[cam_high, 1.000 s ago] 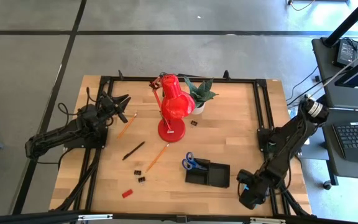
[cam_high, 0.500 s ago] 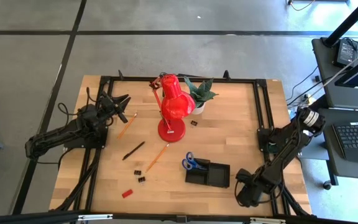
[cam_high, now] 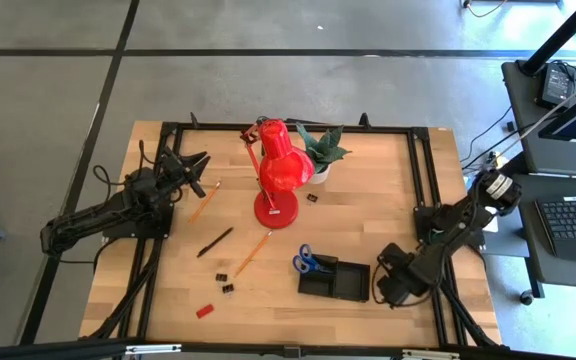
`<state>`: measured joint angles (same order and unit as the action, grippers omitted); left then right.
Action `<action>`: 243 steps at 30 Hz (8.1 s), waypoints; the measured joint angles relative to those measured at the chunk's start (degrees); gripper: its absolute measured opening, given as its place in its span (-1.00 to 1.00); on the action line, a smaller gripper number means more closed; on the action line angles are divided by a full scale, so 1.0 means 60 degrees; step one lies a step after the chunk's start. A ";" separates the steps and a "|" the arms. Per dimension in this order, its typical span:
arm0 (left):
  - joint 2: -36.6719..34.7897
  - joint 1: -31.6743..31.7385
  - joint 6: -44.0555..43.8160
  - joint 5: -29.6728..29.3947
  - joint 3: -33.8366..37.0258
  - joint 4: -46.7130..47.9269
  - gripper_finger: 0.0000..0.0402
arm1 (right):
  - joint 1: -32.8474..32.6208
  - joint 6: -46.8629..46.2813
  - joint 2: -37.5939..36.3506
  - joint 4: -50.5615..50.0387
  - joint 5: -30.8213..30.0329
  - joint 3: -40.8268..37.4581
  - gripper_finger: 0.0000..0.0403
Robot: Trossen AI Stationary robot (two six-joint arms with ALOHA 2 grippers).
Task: Pick and place office supplies into organizer
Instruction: Move the blue sticky notes to the center of the table, then adjust the black desk organizer, then put the blue sticky note into the black desk organizer
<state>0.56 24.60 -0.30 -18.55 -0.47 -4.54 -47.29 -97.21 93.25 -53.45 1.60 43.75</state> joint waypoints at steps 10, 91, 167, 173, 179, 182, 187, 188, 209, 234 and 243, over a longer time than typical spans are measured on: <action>0.0003 -0.0003 0.0000 -0.0012 0.0000 0.0000 -0.63 | 0.1663 0.1299 0.0006 0.0011 -0.1925 -0.0224 -0.37; 0.4128 -0.3964 -0.0325 0.2628 -0.1238 -0.2004 -0.63 | 0.7180 1.0543 -0.1340 0.6149 -0.2665 -0.0328 -0.37; 1.7870 -0.7082 -0.1967 -0.0873 -0.7524 -0.4751 -0.63 | 0.4845 1.0988 -0.2849 1.0651 -0.1517 -0.4065 -0.37; 1.7919 -0.7495 -0.2580 -0.0871 -0.7566 -0.4681 -0.63 | 0.4197 1.0495 -0.2849 1.0702 -0.1476 -0.4065 -0.37; 1.7919 -0.7955 -0.3302 -0.0883 -0.7570 -0.4714 -0.63 | 0.3386 0.9837 -0.2849 1.0940 -0.1492 -0.4065 -0.37; 1.7919 -0.8198 -0.3520 -0.0918 -0.7570 -0.4793 -0.63 | 0.3002 0.9586 -0.2849 1.1267 -0.1503 -0.4065 -0.37; 1.7917 -0.8552 -0.3670 -0.0965 -0.7574 -0.5271 -0.63 | 0.2480 0.9470 -0.2849 1.1784 -0.1815 -0.4062 -0.37; 1.7915 -0.8612 -0.3668 -0.0984 -0.7577 -0.5313 -0.63 | 0.2403 0.9461 -0.2849 1.1801 -0.1910 -0.4062 -0.37; 1.7056 -0.6638 -0.2176 -0.0500 -0.7595 -0.5162 -0.65 | 0.2226 0.9359 -0.4119 1.0970 -0.3019 -0.4054 -0.37; 1.7059 -0.4849 0.0682 0.2284 -0.8962 -0.3933 -0.99 | 0.2426 0.9253 -0.4321 1.0053 -0.4013 -0.4056 -0.37; 1.7151 -0.4669 0.2097 0.2801 -0.9790 -0.2379 -0.99 | 0.2750 0.9238 -0.4321 1.0059 -0.4016 -0.4058 -0.37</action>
<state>103.46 -3.41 12.29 -1.74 -59.21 -18.81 -30.79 -41.78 67.33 6.91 -22.50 19.40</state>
